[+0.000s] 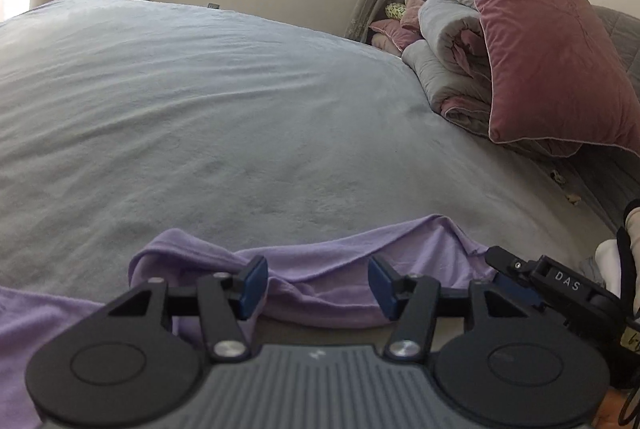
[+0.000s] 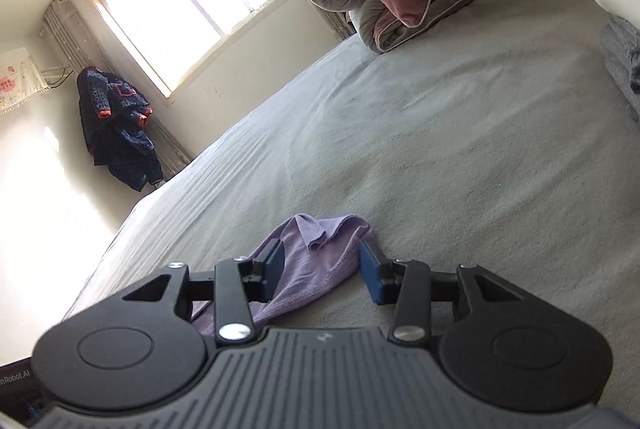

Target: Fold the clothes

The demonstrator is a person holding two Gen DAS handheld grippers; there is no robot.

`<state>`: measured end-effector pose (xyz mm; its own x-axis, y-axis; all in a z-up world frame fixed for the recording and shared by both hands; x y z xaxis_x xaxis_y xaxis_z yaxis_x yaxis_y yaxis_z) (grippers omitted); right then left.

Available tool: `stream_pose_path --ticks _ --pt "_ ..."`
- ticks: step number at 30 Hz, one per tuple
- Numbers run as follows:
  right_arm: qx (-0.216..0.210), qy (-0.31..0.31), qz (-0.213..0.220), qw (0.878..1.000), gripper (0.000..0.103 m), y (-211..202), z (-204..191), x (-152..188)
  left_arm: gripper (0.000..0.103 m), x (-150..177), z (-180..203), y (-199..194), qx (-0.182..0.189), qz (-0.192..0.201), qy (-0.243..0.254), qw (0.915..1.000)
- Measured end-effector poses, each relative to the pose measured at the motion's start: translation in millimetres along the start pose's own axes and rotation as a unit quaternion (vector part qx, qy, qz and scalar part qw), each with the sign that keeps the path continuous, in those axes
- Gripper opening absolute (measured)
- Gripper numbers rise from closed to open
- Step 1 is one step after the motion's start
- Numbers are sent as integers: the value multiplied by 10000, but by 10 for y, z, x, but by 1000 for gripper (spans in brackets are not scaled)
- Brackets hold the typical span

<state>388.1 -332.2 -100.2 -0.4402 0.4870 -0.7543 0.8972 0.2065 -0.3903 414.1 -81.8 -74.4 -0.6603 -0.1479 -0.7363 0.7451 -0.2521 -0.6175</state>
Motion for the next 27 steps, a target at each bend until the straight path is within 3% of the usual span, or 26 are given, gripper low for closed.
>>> stream_pose_path --ticks 3,5,10,12,15,16,18,20,23,27 --pt "261 -371 -39 9990 44 -23 -83 -6 59 -95 302 415 -89 -448 898 9949" --pt "347 -588 -81 9976 46 13 -109 2 59 -121 496 622 44 -569 1409 9884" --pt "275 -583 -85 9979 48 108 -51 32 58 -145 821 948 516 -596 1900 9786" --pt "246 -568 -90 9980 48 128 -40 34 52 -164 877 1022 705 -597 1904 9773" --pt "218 -573 -110 9981 44 162 -37 39 23 -182 944 1069 1022 -688 1858 9748" --pt "214 -571 -137 9980 30 175 -34 44 12 -188 965 1075 1118 -728 1837 9739" --pt "152 -310 -207 9992 6 186 33 54 1 -211 1009 1089 1285 -823 1771 9723" --pt "15 158 -119 9998 4 116 132 43 1 -228 1066 1082 1367 -858 1727 9717" --pt "207 224 59 9995 4 -47 137 -29 1 -261 1209 1030 1708 -893 1567 9687" --pt "927 -706 387 9924 4 -298 21 -260 1 -271 1491 975 2167 -917 1532 9598"
Point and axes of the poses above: each gripper's, at about its wrist camera, not at the fingertips, and y roughly the way its jaws point, z to its right, x to its underside, the point moved 7 cm from there along y, roughly the way its jaws point, and after that the axes turned 5 degrees about -y, right-handed, at the moved point
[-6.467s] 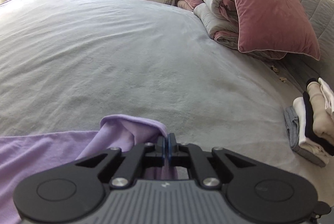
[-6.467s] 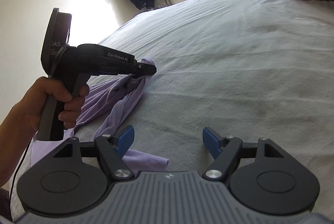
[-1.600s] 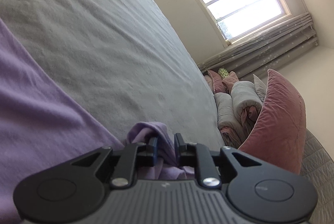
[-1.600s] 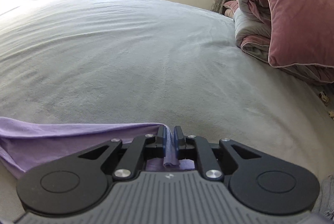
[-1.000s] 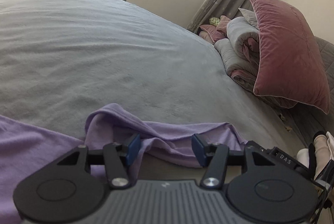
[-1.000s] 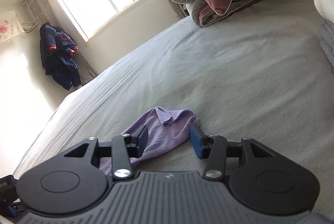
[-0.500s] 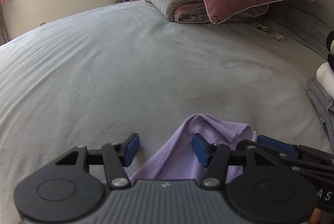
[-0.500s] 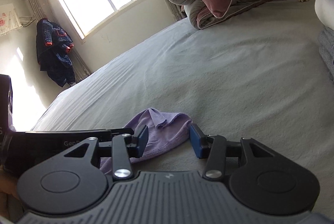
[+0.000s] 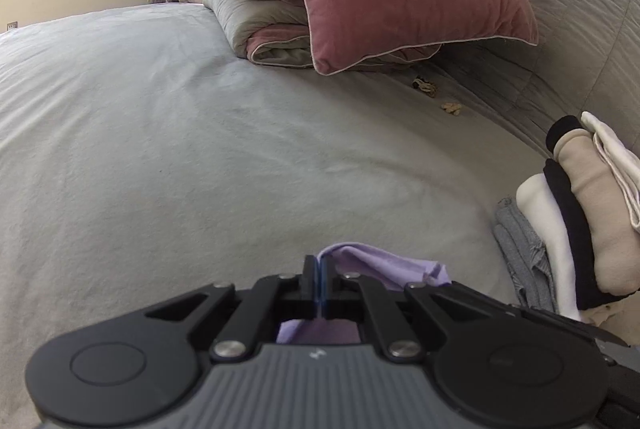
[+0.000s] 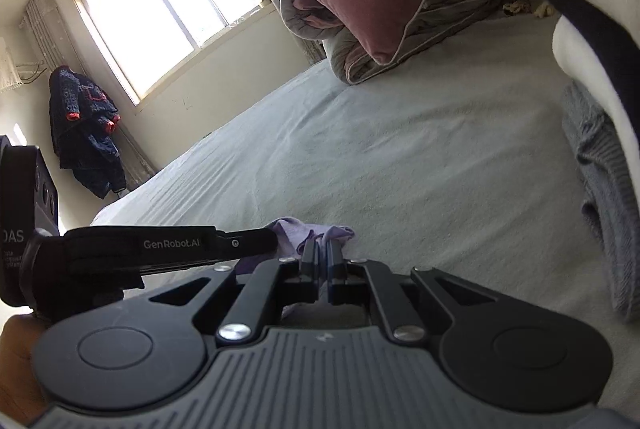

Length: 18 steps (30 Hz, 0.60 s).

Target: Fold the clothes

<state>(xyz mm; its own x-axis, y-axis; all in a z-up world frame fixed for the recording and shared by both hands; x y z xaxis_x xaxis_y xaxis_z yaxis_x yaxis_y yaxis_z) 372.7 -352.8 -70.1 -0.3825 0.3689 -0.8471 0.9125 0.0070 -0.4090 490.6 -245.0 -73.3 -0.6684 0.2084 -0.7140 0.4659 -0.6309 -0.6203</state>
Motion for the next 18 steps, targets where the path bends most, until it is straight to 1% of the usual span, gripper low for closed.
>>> stream_pose_path --ticks 1,3,7,9,13,16,18 --pt "201 -256 82 9994 4 -56 -3 -52 1 -18 65 29 81 -14 41 10000" --pt "475 -553 132 9973 4 -136 28 -122 1 -46 194 95 201 -30 155 9997" --pt "938 -871 96 9917 4 -238 183 -194 1 -56 406 253 302 -123 436 9985" --pt "1133 -986 28 9887 4 -251 258 -200 1 -24 489 356 267 -204 622 9975" --pt "1401 -1172 -300 9827 4 -143 364 -85 1 82 520 569 113 -359 787 9962" --pt "1439 -1073 -460 9827 6 -81 439 -37 3 76 484 623 121 -230 669 9974" --pt "1383 -901 -452 9852 8 -88 469 -50 5 -1 432 628 -25 -74 512 9987"
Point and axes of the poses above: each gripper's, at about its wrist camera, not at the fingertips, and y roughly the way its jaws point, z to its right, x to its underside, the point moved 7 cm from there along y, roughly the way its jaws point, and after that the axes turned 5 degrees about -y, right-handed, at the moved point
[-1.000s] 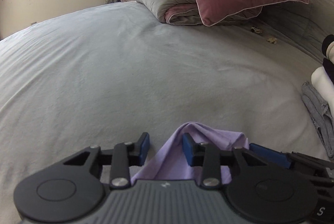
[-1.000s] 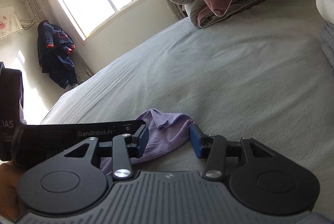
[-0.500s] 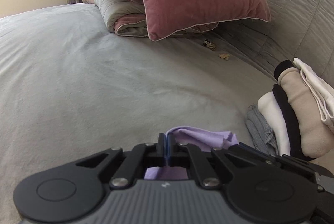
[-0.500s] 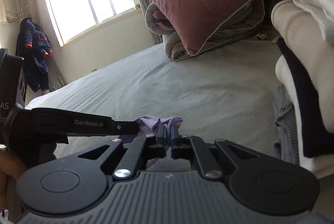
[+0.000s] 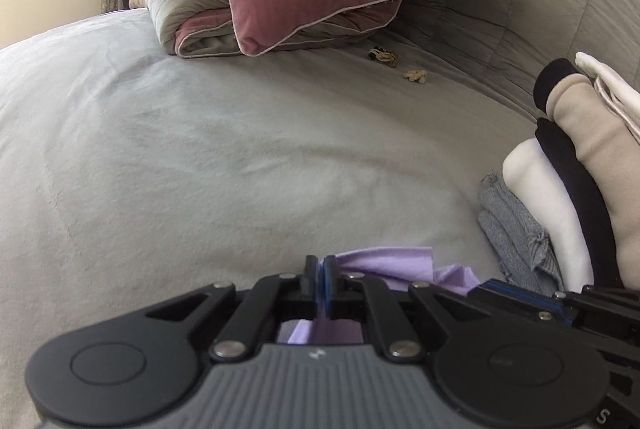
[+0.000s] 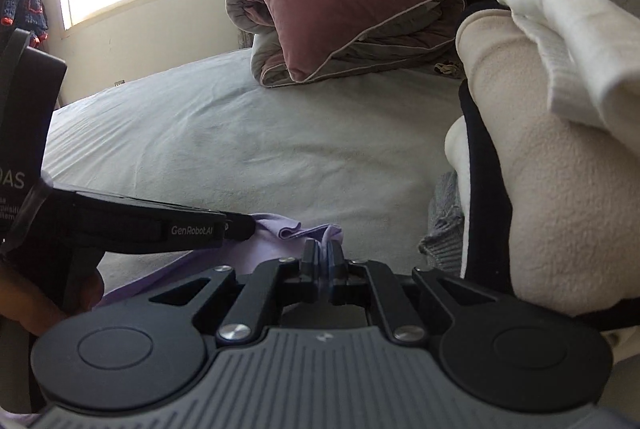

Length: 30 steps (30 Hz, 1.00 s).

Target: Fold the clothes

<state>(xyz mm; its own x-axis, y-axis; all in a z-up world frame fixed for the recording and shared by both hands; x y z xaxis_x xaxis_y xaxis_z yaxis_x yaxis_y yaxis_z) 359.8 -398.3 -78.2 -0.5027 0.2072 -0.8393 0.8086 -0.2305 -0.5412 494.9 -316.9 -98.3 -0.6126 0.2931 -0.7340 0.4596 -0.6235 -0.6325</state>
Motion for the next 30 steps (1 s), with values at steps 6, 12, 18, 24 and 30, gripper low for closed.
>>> stream_pose_path --ticks 6,12,18,24,30 --pt "-141 334 44 9993 13 -16 50 -46 12 -213 -239 -170 -238 389 -650 9968" --pt "-461 707 121 9964 16 -109 69 -96 42 -93 -122 -83 315 -209 -479 9981" --pt "-485 335 204 9981 44 -143 -105 -116 42 4 -185 -375 -648 128 -21 9978" --pt "-777 -263 334 9961 56 -200 -444 -131 65 165 -612 -1281 -1001 580 -274 9929" --pt "-1251 -681 348 9892 62 -226 -774 -114 69 536 -1170 -1987 -1524 609 -777 9834"
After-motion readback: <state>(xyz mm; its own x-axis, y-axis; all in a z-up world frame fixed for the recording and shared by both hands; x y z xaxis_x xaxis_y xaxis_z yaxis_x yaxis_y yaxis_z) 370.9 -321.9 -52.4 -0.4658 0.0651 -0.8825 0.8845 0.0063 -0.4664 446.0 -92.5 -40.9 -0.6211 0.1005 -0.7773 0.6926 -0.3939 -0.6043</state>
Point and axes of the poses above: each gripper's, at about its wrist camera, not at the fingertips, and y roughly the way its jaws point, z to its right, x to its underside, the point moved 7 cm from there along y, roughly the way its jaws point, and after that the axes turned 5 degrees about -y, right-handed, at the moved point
